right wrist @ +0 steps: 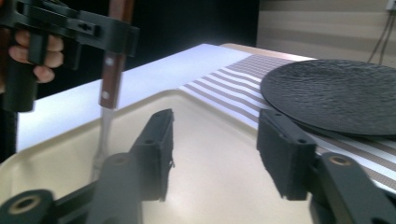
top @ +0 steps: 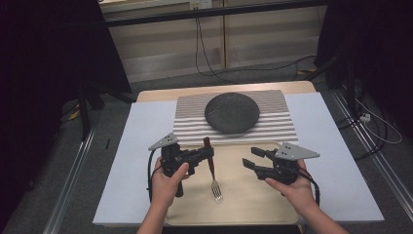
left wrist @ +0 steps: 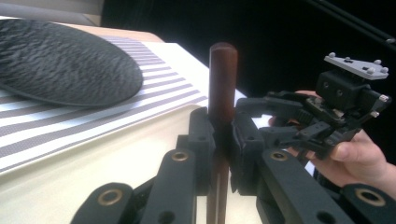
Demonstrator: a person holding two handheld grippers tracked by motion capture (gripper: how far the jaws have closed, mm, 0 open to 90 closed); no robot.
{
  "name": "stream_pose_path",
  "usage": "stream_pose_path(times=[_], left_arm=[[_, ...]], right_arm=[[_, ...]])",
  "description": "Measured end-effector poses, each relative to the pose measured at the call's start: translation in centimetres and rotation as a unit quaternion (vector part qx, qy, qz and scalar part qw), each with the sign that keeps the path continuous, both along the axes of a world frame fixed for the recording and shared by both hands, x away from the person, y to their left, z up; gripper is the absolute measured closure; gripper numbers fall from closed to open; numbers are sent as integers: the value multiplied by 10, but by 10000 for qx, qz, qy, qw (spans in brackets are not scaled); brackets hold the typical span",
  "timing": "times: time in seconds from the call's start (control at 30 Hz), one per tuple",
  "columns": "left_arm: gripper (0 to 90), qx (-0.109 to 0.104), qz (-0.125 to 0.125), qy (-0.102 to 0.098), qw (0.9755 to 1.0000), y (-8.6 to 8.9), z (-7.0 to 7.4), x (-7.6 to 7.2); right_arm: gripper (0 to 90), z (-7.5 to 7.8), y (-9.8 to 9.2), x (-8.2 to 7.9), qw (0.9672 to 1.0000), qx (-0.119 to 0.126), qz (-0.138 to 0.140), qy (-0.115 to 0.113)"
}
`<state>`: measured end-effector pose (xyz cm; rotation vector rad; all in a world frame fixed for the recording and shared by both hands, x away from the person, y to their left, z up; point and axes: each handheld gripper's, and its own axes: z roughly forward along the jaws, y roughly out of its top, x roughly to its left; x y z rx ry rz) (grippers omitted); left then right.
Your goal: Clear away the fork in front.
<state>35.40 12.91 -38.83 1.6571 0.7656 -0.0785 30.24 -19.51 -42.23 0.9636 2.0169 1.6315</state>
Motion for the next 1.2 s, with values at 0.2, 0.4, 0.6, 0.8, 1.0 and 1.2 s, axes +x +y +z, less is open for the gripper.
stream_pose_path(times=[0.2,0.4,0.6,0.8,1.0,1.2], left_arm=[[811,64,49,62,9999,12,1,0],[811,163,34,128,9998,21,2,1],[812,210,47,222,9995,30,2,2],[811,261,82,281,9992,37,1,2],[811,356,64,311,9989,44,2,1],[811,403,54,370,9985,51,2,1]], right_arm=[[377,-1,-4,0,9999,-59,-87,-26],[327,-3,-7,0,9999,-75,-144,-31],[271,-5,-13,-2,9997,-91,-208,-34],[241,-5,-19,-3,9995,-81,-308,-29],[220,-5,-24,-5,9993,-104,-346,-24],[204,-5,-28,-6,9994,-128,-331,-48]])
